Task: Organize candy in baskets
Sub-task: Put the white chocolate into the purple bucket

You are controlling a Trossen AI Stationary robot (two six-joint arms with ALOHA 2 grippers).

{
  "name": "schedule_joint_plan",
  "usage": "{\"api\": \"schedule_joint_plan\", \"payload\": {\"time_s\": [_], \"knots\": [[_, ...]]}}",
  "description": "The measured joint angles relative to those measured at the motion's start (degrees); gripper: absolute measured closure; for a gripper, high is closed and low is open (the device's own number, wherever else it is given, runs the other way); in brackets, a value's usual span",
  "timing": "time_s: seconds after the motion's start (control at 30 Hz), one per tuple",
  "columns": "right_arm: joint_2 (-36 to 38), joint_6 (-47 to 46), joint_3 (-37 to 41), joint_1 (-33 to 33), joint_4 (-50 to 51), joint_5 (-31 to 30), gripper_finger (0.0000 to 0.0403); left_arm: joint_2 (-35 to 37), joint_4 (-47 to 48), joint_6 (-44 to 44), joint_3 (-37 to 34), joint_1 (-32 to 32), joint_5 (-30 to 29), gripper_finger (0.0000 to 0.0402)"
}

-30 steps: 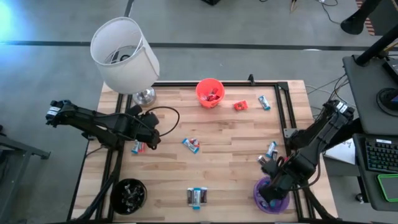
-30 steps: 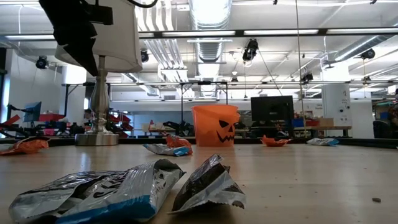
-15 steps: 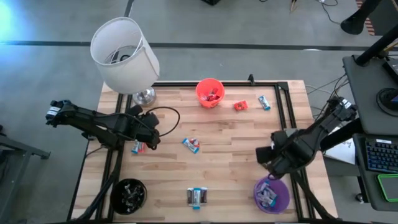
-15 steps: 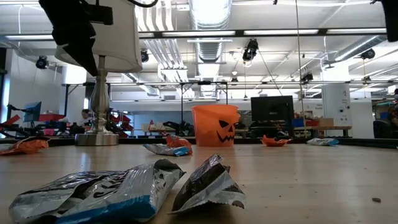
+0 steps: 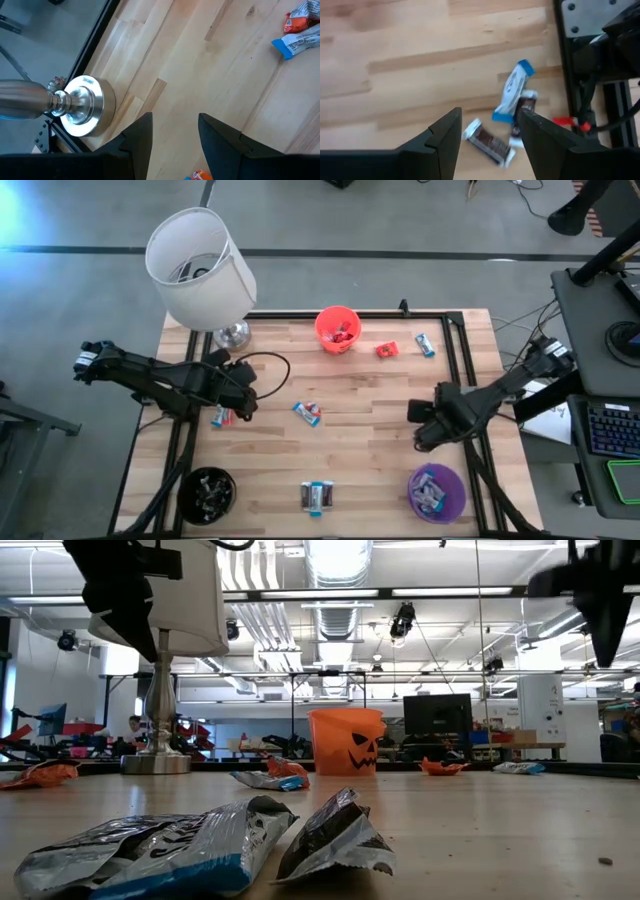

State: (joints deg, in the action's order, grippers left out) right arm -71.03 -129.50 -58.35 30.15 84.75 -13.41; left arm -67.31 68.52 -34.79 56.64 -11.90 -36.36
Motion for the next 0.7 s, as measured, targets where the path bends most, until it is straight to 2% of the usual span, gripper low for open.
{"api": "schedule_joint_plan", "payload": {"time_s": [0.4, 0.7], "knots": [[-0.3, -2.0, 12.6, -5.9, -7.9, 3.2, 0.0216, 0.0, -0.1, 1.5, 0.0, 0.0, 0.0, 0.0260], [-0.3, -2.1, 19.6, -8.0, -16.9, 3.3, 0.0235, 0.0, -0.2, 1.3, 0.0, 0.0, 0.0, 0.0260]]}}
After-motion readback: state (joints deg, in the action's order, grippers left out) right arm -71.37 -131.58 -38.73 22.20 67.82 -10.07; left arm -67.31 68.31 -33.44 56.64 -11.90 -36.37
